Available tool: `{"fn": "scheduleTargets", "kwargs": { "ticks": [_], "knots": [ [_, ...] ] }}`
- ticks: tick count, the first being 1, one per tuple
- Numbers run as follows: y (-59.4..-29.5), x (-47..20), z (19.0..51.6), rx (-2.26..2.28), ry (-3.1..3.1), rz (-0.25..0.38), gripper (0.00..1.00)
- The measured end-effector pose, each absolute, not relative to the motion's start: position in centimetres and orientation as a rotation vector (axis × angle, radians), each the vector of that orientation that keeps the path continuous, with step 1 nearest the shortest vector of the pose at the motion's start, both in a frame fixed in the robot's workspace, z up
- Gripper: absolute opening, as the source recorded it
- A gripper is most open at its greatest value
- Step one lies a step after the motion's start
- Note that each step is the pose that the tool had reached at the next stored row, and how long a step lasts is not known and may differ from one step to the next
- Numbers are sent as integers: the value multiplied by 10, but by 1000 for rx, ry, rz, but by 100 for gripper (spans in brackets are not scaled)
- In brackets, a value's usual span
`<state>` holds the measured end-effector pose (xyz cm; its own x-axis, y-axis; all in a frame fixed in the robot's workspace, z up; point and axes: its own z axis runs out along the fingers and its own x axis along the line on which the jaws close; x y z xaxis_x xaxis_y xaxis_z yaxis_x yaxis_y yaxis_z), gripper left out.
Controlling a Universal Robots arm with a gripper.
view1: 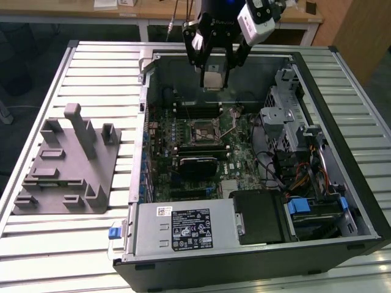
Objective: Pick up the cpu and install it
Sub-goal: 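Pick up the cpu and move it towards the insertion slot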
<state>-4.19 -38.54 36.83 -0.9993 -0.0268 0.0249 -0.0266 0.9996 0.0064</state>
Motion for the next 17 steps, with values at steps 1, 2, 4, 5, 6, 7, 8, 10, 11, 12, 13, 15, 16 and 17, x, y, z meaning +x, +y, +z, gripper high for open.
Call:
{"fn": "scheduleTargets", "kwargs": {
  "ticks": [1,2,4,5,6,7,8,10,11,12,13,15,16,17],
  "knots": [
    [-385,-42,367,57,-3117,-9,54],
    [-385,-42,366,76,-3117,-9,54],
    [-385,-42,363,93,-3119,-9,54],
    [-385,-42,361,95,-3119,-9,54],
    [-385,-42,359,95,-3119,-9,54],
    [-385,-42,358,96,-3120,-9,54],
    [-385,-42,356,96,-3120,-9,54],
    [-385,-42,352,96,-3121,-9,54],
    [-385,-41,351,96,-3121,-9,54],
    [-385,-41,349,96,-3121,-9,54],
    [-385,-40,348,95,-3121,-9,54],
    [-384,-38,345,91,-3121,-9,54],
    [-384,-38,344,87,-3122,-9,54],
    [-384,-37,343,82,-3122,-9,54]
  ]
}}
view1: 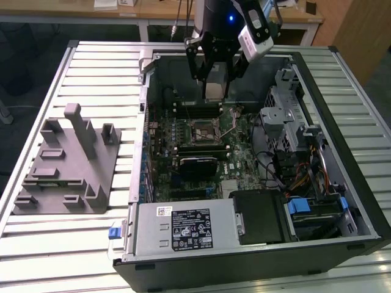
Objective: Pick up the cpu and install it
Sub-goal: 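Pick up the cpu and move it towards the insertion slot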
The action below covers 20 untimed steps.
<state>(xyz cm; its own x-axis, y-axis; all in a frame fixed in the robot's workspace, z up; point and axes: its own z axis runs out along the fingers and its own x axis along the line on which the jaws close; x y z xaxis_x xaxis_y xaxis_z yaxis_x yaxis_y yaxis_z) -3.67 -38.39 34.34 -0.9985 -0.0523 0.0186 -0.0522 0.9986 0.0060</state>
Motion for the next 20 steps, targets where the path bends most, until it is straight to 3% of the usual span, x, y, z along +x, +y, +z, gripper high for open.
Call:
{"fn": "scheduleTargets", "kwargs": {
  "ticks": [20],
  "knots": [
    [-368,-33,315,0,-3123,-10,54]
  ]
}}
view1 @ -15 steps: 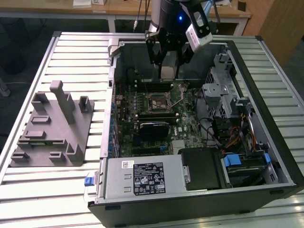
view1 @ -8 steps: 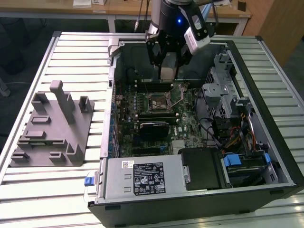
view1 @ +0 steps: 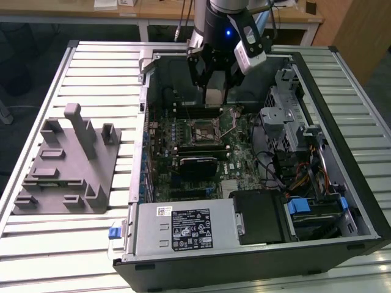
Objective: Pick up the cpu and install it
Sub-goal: 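Pick up the cpu and move it towards the insertion slot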
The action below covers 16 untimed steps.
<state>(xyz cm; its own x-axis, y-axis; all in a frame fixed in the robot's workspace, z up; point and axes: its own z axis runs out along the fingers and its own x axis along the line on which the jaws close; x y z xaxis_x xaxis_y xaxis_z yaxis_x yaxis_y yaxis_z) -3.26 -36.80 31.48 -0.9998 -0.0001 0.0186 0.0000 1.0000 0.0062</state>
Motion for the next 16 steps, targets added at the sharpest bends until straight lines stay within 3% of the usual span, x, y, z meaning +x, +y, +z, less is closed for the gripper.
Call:
{"fn": "scheduleTargets", "kwargs": {
  "ticks": [16],
  "knots": [
    [-360,-33,286,-12,-3123,-9,54]
  ]
}}
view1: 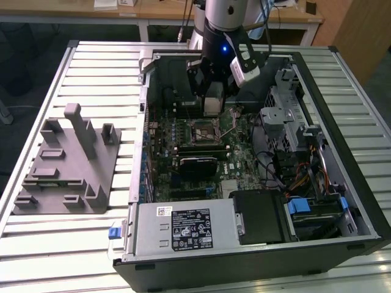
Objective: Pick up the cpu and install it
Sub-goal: 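Pick up the cpu and move it towards the insertion slot, then place the cpu into insertion slot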
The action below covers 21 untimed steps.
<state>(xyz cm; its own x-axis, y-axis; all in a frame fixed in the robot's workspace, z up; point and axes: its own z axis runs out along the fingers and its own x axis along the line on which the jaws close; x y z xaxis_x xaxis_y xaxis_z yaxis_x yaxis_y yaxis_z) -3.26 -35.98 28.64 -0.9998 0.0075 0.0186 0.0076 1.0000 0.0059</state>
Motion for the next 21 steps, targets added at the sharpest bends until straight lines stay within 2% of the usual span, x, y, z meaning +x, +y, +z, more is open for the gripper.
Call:
{"fn": "scheduleTargets", "kwargs": {
  "ticks": [21],
  "knots": [
    [-359,-33,274,-12,-3123,-9,54]
  ]
}}
